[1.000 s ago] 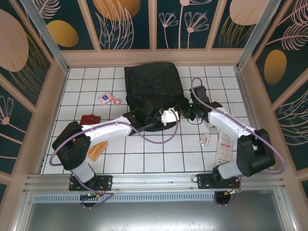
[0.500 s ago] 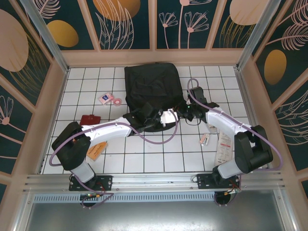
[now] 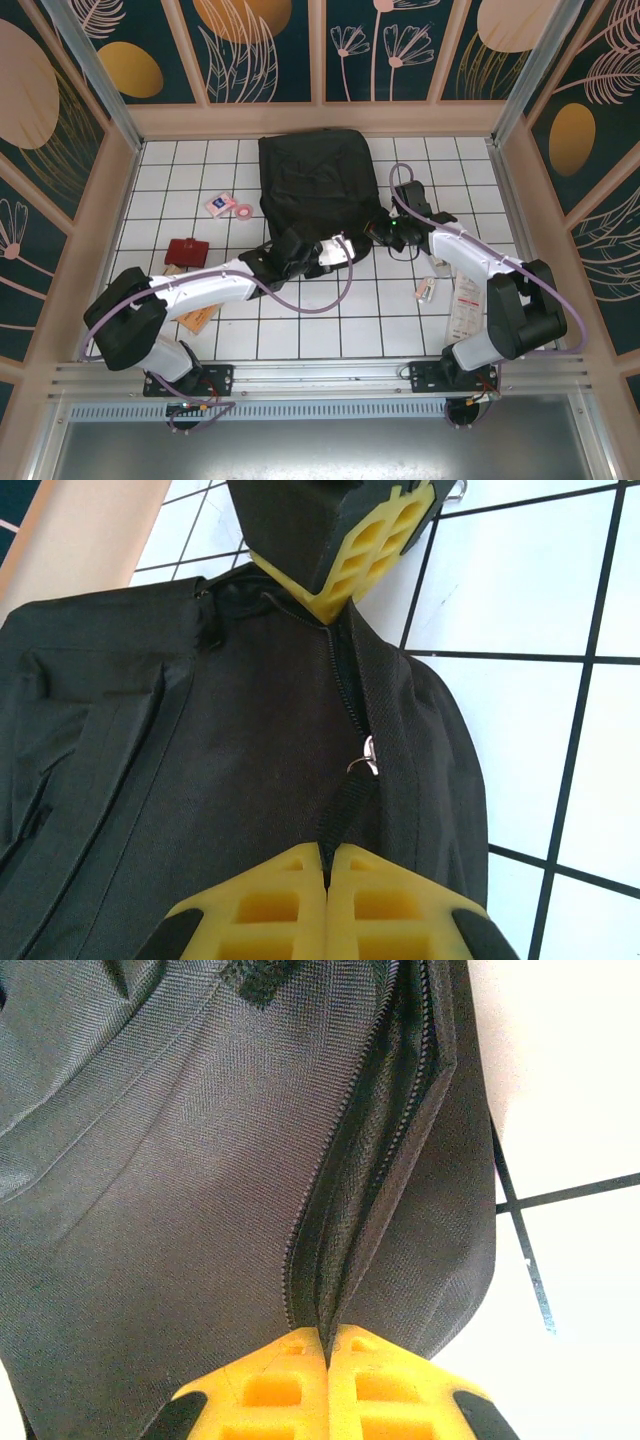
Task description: Pack books, pencil case, and school supplies into a backpack
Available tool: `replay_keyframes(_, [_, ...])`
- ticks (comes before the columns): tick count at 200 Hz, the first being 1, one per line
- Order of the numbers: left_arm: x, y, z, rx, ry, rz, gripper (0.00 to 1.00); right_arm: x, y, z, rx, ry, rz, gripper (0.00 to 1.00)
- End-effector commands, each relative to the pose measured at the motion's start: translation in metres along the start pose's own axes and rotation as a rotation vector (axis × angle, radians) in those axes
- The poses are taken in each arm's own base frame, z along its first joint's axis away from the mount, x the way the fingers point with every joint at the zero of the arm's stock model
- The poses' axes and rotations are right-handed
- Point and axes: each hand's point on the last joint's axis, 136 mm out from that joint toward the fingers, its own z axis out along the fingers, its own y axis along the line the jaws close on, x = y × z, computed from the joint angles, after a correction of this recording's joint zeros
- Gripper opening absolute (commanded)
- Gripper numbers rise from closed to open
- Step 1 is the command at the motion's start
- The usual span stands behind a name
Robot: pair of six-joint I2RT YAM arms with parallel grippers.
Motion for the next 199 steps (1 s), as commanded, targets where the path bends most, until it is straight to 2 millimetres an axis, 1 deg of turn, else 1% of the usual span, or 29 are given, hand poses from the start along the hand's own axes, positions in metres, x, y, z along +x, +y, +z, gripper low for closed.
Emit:
replay_keyframes(1, [-0.012, 0.028, -0.018, -0.121, -0.038, -0.055, 0.00, -0.016, -0.030, -0.008, 0.115, -0.067, 0.009, 0.00])
replay_keyframes(48, [-0.002, 0.038, -0.029, -0.179, 0.003, -0.073, 0.00, -0.038, -0.037, -0.017, 0.160, -0.125, -0.004, 0.00])
replay_keyframes(68, [-0.003, 0.040, -0.035, -0.183, 0.000, -0.078, 0.00, -0.047, -0.031, -0.023, 0.171, -0.153, -0.031, 0.00])
replay_keyframes(82, [-0.003, 0.042, -0.036, -0.188, 0.004, -0.068, 0.00, -0.053, -0.029, -0.027, 0.177, -0.170, -0.044, 0.00])
replay_keyframes(100, [-0.003, 0.043, -0.034, -0.191, 0.020, -0.058, 0.00, -0.060, -0.029, -0.031, 0.188, -0.179, -0.050, 0.00])
replay_keyframes(112, [-0.005, 0.042, -0.032, -0.175, 0.016, -0.055, 0.00, -0.061, -0.024, -0.032, 0.172, -0.172, -0.075, 0.00])
replay_keyframes(126, [-0.007, 0.042, -0.030, -0.174, 0.017, -0.049, 0.00, -0.063, -0.022, -0.035, 0.178, -0.177, -0.094, 0.00])
replay_keyframes(136, [-0.006, 0.043, -0.028, -0.178, 0.023, -0.045, 0.00, -0.067, -0.024, -0.039, 0.197, -0.194, -0.104, 0.00])
replay_keyframes(160, [-0.005, 0.045, -0.028, -0.189, 0.028, -0.033, 0.00, -0.080, -0.038, -0.047, 0.236, -0.221, -0.082, 0.00])
replay_keyframes(177, [-0.006, 0.041, -0.026, -0.172, 0.023, -0.036, 0.00, -0.092, -0.048, -0.051, 0.253, -0.240, -0.054, 0.00])
replay_keyframes(192, [-0.010, 0.038, -0.025, -0.151, 0.005, -0.057, 0.00, -0.101, -0.047, -0.051, 0.244, -0.255, -0.050, 0.00])
replay_keyframes(199, [-0.012, 0.036, -0.023, -0.139, -0.004, -0.067, 0.00, -0.102, -0.041, -0.049, 0.221, -0.249, -0.053, 0.05])
